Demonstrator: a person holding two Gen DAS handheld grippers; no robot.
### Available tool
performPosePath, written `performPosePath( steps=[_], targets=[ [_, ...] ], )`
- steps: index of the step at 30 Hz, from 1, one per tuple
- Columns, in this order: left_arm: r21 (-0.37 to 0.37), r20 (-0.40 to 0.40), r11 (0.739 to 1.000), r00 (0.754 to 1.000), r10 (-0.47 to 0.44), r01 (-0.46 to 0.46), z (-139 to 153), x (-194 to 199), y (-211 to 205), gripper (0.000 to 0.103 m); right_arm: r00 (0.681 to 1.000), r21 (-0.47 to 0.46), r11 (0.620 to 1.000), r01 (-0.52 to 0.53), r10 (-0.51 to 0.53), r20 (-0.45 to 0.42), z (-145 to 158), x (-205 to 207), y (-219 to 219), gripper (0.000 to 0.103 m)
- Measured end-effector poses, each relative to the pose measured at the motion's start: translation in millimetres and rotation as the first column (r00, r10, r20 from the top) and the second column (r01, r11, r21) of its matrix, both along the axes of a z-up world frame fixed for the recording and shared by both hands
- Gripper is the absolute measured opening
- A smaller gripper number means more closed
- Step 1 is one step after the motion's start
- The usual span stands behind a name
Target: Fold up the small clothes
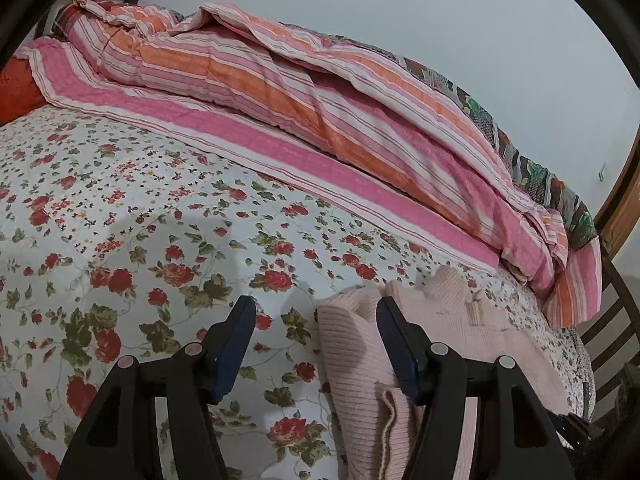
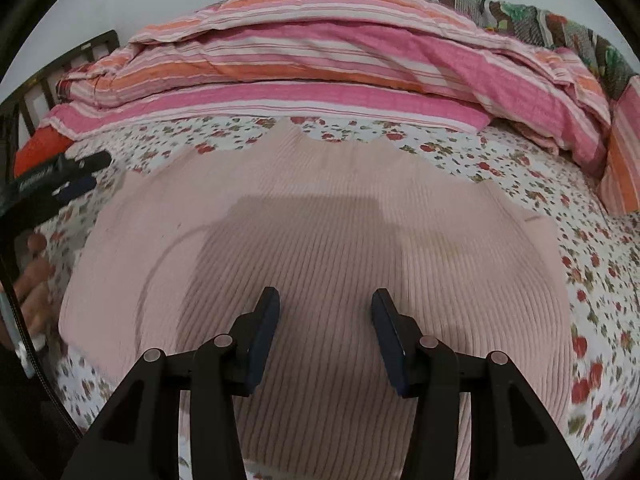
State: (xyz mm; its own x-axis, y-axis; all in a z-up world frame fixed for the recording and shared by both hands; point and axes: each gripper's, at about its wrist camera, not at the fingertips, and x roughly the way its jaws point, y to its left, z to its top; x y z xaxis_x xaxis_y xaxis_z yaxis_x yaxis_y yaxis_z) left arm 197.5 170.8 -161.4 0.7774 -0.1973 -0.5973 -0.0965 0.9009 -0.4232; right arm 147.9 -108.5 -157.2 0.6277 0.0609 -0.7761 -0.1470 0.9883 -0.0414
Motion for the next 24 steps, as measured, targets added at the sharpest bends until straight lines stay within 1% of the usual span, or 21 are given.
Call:
performPosePath(
  steps=[6, 12, 15, 20, 22, 24],
  targets=[
    [-0.027, 0.001, 1.0, 1.0, 0.004, -0.004, 1, -2, 6, 0.061, 0.999, -0.026, 0.999, -0.021, 0.022, 0.034, -1, -21, 2, 0.048],
    [-0.006, 0.007, 1.0, 1.0, -0.002, 0.002, 2, -2, 4, 0.061, 0.996, -0.08, 0.995, -0.061, 0.066, 0.056, -10, -47, 6, 0.048],
    [-0.012, 0.006, 1.0, 1.0, -0.003, 0.003, 1, -2, 4, 0.061, 0.994, -0.096, 0.993, -0.075, 0.082, 0.069, -17, -59, 5, 0.048],
    [-0.019, -0.004, 1.0, 1.0, -0.01, 0.01, -3, 1, 4, 0.06, 0.993, -0.077, 0.993, -0.087, 0.093, 0.075, -21, -72, -1, 0.048],
    [-0.044, 0.001, 0.999, 1.0, -0.02, 0.02, -5, 1, 4, 0.06, 0.992, -0.045, 0.993, -0.114, 0.116, 0.056, -18, -74, -7, 0.048],
    [-0.048, 0.001, 0.999, 1.0, -0.02, 0.02, -6, 1, 3, 0.06, 0.99, 0.003, 0.99, -0.139, 0.139, 0.037, -13, -76, -14, 0.048]
  ],
)
